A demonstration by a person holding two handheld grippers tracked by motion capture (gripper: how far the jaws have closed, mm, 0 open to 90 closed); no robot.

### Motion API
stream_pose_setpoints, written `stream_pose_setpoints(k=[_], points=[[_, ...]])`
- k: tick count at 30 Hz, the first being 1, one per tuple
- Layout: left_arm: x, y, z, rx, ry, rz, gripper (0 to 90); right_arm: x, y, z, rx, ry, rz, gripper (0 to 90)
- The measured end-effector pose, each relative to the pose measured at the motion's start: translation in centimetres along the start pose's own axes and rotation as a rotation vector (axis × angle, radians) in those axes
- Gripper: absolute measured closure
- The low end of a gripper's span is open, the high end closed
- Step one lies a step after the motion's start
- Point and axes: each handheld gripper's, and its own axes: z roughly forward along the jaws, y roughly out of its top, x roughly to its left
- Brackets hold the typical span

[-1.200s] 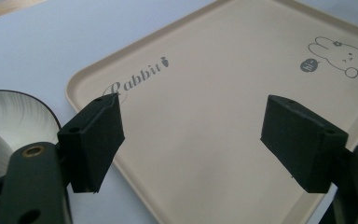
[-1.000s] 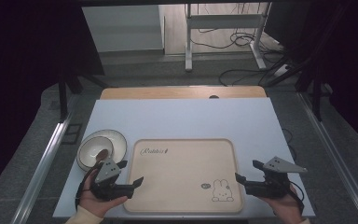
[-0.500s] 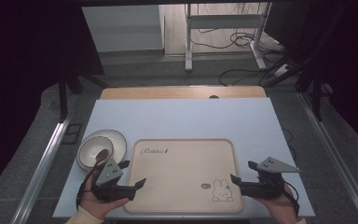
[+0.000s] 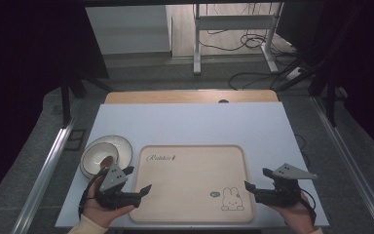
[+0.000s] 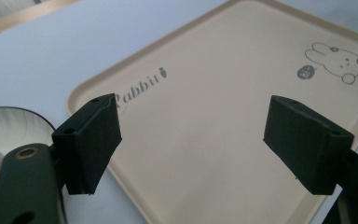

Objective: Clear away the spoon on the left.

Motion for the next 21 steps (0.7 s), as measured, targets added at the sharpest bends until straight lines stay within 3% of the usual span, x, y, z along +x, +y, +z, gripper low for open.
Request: stream_pose_setpoints(k=[5,9,21], points=[[0.3,1.1,-0.7,-0.018,0.018,-0.004,19.4,-0.1,0.1,-0.1,-0.005,0.003,0.007,17.6],[0.3,2.1,-1.5,-0.035,0.024,0.021,19.4,0.0,0.1,0.0,-0.01,0.001,0.008,17.6],[1.8,2.3,-2.7,-0.025,0.068,0.024,19.7,-0.6,-0.1,0.4,-0.002,-0.005,-0.013,17.9]])
